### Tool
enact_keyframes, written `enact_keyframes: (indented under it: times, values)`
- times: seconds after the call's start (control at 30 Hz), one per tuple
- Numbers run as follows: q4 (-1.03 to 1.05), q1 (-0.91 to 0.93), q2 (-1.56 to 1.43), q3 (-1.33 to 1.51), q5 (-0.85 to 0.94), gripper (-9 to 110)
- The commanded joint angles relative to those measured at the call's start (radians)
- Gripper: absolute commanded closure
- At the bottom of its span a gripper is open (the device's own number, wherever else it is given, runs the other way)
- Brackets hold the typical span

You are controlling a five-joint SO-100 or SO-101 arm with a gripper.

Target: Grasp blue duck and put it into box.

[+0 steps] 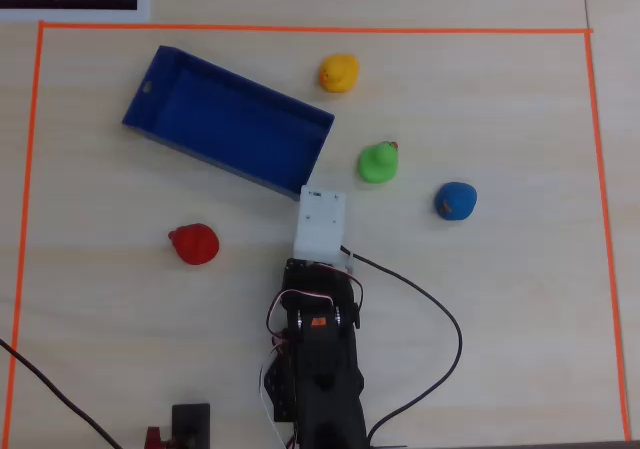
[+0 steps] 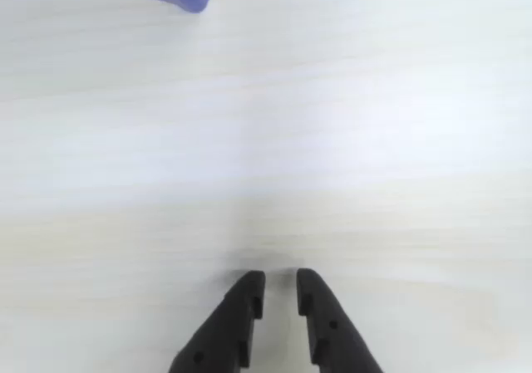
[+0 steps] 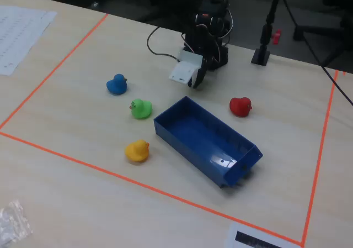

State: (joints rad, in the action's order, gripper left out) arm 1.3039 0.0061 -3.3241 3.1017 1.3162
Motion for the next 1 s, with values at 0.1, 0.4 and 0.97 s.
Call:
enact_keyframes:
  times: [0.1, 0.4, 0.97]
  values:
    - [0.009, -0.017, 0.012, 0.000, -0.091, 101]
    - [0.009, -0.017, 0.012, 0.000, -0.092, 101]
    - [-0.328, 0.359, 0.673, -0.646, -0.031, 85]
